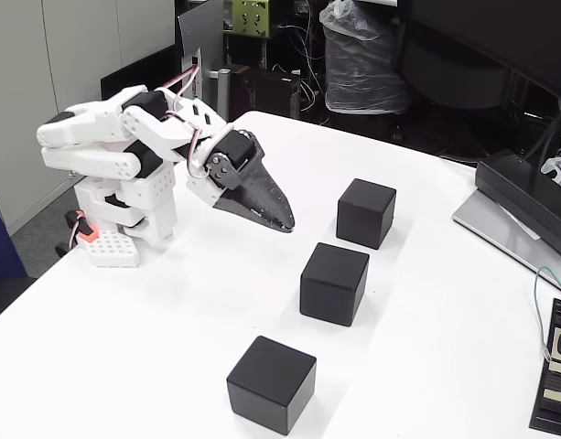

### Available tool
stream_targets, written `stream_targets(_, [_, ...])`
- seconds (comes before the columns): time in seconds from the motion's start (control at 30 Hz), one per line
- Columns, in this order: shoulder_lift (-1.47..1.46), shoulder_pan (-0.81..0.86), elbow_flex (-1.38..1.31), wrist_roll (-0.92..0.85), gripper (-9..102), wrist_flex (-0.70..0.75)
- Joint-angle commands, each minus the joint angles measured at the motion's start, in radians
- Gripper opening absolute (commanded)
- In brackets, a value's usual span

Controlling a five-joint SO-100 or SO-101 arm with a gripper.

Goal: Stack the 3 blocks

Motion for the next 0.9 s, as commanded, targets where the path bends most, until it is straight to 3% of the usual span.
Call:
stream_targets(0.0, [0.002, 0.003, -0.012, -0.002, 1, -0.002])
stream_targets(0.2, [0.002, 0.012, -0.015, -0.017, 15, -0.002])
stream_targets(0.4, [0.0, 0.017, -0.023, -0.155, 30, 0.005])
stream_targets(0.87, [-0.026, 0.003, -0.462, -0.229, 31, 0.345])
